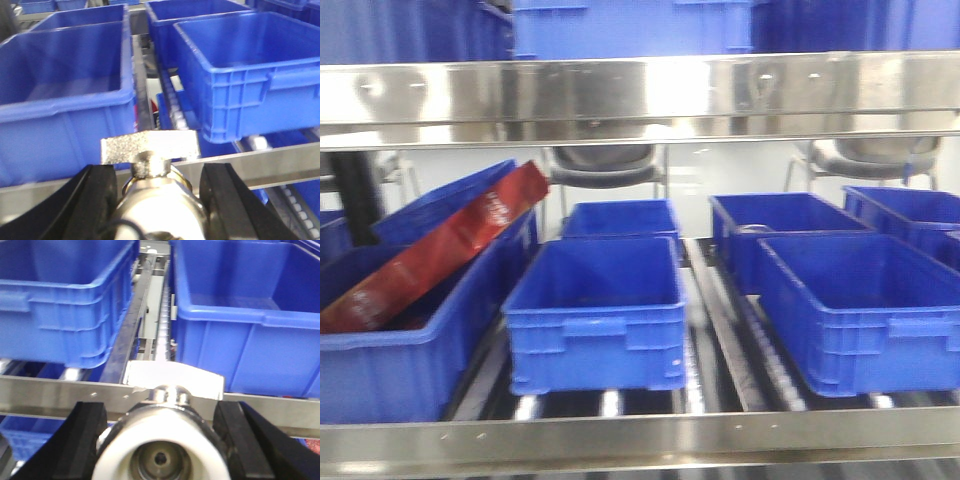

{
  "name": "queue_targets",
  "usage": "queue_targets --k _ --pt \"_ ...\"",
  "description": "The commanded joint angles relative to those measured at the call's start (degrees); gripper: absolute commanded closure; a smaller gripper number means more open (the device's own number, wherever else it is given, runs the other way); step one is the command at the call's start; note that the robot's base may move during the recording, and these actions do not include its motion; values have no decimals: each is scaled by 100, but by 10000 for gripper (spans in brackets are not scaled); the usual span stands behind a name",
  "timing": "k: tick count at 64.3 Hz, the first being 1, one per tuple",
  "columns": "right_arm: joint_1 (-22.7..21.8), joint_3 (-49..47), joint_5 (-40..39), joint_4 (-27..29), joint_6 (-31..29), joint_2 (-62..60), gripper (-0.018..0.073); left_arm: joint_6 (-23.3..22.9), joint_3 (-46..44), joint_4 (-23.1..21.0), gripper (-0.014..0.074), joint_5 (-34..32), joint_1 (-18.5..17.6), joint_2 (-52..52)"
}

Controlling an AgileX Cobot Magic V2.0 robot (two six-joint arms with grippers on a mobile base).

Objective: Place valve from conveyor to right shelf box
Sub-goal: 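Drive the base to the steel shelf of blue bins, holding both valves, then extend both grippers with valves over a blue bin on the shelf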

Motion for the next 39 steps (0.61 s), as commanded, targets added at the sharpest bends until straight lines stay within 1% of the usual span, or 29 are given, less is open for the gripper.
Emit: queue_targets --k 1,39 --pt "-10 -90 -479 11 -29 -82 713 -26 -72 -41 707 -334 -29 -54" --pt "-10 -90 -479 11 -29 -82 713 -26 -72 -41 707 -334 -29 -54"
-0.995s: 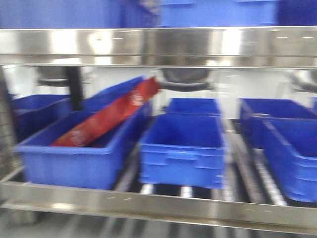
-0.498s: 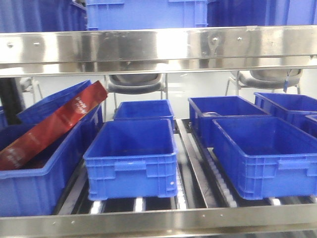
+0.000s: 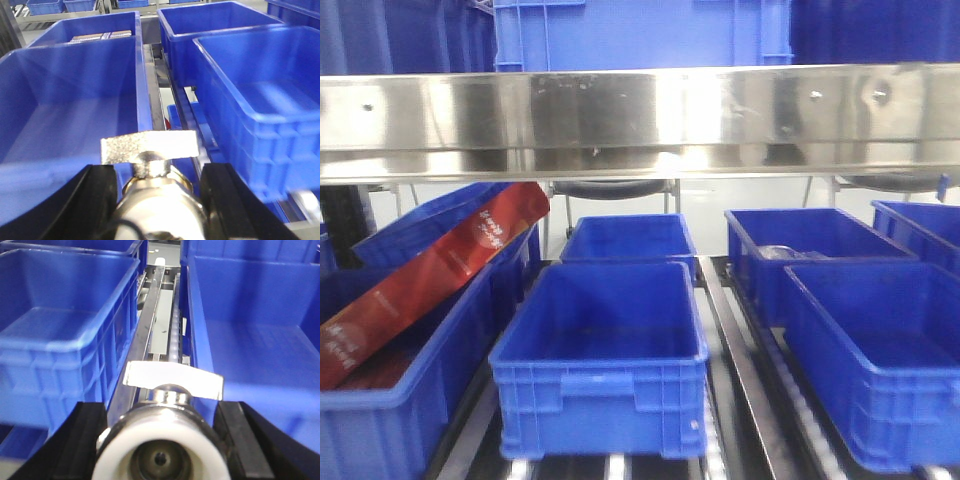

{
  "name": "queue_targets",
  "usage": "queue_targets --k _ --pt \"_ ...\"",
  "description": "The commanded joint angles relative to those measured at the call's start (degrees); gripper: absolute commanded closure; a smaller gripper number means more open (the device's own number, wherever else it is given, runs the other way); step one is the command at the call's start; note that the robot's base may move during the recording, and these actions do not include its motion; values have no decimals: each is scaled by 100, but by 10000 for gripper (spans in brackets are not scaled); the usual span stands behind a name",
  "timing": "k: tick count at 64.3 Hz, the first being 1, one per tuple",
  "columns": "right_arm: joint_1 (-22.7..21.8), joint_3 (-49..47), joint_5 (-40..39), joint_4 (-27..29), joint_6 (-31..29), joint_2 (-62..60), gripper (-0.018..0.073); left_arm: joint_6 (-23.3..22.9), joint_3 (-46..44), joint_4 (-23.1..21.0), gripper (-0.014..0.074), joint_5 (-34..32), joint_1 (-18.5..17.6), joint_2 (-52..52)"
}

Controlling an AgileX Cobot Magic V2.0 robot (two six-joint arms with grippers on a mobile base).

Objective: Place valve from conveyor to right shelf box
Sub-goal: 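Extend both grippers with valves over a blue bin on the shelf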

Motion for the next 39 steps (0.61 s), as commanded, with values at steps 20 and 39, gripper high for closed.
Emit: queue_targets --k 20,39 --pt "-10 -90 -479 -7 -29 -82 713 -26 -72 -61 707 -334 -29 -54" --pt "-10 -90 -479 -7 -29 -82 713 -26 -72 -61 707 -334 -29 -54"
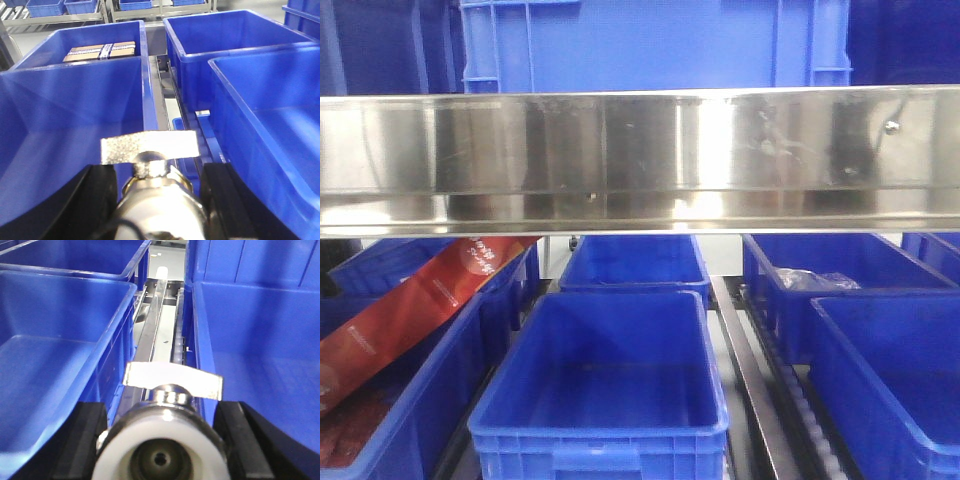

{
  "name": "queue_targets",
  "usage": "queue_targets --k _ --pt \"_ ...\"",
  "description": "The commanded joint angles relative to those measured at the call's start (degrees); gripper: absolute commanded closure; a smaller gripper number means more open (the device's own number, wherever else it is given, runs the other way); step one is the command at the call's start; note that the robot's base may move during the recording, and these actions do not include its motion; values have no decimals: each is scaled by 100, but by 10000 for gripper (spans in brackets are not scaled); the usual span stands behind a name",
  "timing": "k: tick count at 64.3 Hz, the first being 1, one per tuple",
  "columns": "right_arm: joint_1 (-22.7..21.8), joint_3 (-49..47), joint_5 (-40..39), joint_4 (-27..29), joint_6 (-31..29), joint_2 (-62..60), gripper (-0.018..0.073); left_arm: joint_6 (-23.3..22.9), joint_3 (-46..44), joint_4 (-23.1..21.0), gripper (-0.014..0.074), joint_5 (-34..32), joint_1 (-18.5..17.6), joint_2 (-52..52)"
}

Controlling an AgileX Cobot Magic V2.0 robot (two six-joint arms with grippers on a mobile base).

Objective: Place valve from conveyor to right shelf box
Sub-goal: 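Extend both grippers with valves over a blue bin on the shelf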

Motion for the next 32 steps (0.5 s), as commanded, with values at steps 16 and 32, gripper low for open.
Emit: queue_targets --k 16,32 --pt "-10 -90 -479 -7 -29 -82 713 -26 -72 -62 707 -334 -29 -44" --pt "-10 -90 -479 -7 -29 -82 713 -26 -72 -62 707 -334 -29 -44"
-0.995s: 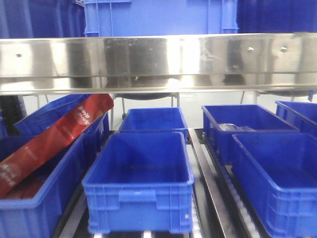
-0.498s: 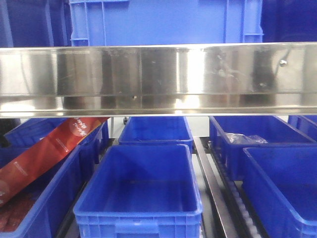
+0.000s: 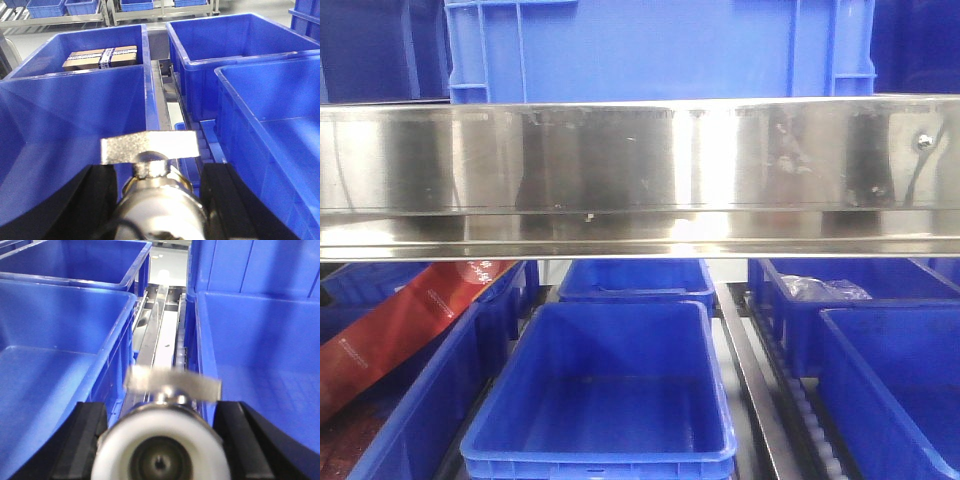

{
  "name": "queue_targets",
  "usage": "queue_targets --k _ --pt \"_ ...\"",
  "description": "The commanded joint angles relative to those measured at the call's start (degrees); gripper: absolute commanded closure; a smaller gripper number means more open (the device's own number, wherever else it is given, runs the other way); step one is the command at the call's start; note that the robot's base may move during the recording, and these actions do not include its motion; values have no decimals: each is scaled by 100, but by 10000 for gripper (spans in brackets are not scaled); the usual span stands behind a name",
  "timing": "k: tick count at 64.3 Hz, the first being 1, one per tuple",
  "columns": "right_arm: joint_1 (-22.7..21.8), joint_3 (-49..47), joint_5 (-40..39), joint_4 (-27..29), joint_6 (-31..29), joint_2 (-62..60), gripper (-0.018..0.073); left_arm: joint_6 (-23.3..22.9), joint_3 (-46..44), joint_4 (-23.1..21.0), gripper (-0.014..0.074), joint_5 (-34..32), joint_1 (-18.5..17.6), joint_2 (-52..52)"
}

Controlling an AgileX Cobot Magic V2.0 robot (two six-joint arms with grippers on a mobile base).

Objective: Place valve from conveyor to right shelf box
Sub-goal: 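Extend both grippers with valves over a blue bin on the shelf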

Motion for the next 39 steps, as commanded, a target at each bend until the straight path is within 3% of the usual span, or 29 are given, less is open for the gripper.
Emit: queue_targets --k 1,39 --pt "-10 -90 -465 -7 -29 -82 713 -26 -72 -62 707 -325 -29 -44" --pt "-10 -90 -465 -7 -29 -82 713 -26 -72 -62 707 -325 -29 -44"
